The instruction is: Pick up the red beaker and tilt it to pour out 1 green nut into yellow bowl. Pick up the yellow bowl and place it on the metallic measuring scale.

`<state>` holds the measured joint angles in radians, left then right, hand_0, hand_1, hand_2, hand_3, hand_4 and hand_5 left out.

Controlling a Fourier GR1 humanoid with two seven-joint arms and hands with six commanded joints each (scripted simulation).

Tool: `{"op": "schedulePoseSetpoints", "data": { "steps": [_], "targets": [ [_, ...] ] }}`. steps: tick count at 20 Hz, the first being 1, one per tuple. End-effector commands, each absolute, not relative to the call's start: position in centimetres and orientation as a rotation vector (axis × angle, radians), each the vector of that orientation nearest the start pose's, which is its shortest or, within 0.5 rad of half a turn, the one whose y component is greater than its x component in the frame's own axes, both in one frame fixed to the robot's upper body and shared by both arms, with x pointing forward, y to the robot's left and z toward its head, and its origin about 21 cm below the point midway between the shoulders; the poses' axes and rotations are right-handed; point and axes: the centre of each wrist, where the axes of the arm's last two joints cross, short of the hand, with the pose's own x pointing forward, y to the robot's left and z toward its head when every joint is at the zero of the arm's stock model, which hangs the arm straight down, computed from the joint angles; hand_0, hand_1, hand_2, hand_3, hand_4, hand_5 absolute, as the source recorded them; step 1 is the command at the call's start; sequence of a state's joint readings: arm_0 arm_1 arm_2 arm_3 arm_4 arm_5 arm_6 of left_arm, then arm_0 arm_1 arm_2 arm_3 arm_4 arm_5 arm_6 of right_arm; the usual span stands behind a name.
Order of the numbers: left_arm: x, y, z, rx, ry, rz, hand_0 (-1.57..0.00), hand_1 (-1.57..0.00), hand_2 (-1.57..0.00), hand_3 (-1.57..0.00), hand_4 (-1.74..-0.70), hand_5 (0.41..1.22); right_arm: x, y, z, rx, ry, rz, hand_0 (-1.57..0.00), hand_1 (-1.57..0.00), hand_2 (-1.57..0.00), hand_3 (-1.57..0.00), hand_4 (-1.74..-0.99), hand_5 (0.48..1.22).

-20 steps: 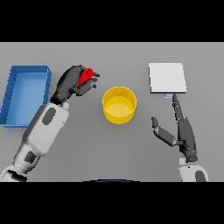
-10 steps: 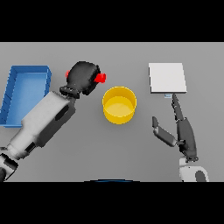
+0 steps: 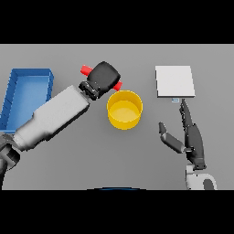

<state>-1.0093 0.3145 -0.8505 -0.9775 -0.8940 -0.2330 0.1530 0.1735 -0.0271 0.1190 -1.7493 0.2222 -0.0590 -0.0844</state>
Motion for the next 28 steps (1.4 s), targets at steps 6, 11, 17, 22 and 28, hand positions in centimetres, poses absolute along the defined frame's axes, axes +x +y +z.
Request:
{"op": "schedulePoseSetpoints", "data": {
  "steps": [6,11,17,22,28],
  "targets": [
    [38.4,6.1,10.4,1.158,-1.115,-2.335,-1.57,-1.57,-1.57,-1.53,-1.74,1.22,20.7,-21.9,0.3,-0.184,-1.682,0.184,0.0,0.0,0.0,0.0,-1.293,0.631],
    [38.5,5.1,10.5,1.256,-1.041,-2.491,-1.57,-1.57,-1.57,-1.56,-1.74,1.221,20.6,-21.9,0.2,-0.217,-1.667,0.183,0.0,0.0,0.0,0.0,-1.276,0.6],
    [38.9,3.3,11.6,1.375,-0.905,-2.65,-1.57,-1.57,-1.57,-1.57,-1.73,1.221,20.8,-21.5,0.4,-0.25,-1.667,0.194,0.0,0.0,0.0,0.0,-1.225,0.583],
    [39.2,2.8,11.8,1.441,-0.844,-2.791,-1.57,-1.57,-1.57,-1.57,-1.73,1.221,20.7,-22.0,0.1,-0.249,-1.673,0.211,0.0,0.0,0.0,0.0,-1.21,0.592],
    [40.6,2.7,16.3,1.535,-0.855,-2.761,-1.57,-1.57,-1.57,-1.57,-1.73,1.221,21.0,-21.0,0.2,-0.257,-1.685,0.22,0.0,0.0,0.0,0.0,-1.209,0.592]
  ]
}}
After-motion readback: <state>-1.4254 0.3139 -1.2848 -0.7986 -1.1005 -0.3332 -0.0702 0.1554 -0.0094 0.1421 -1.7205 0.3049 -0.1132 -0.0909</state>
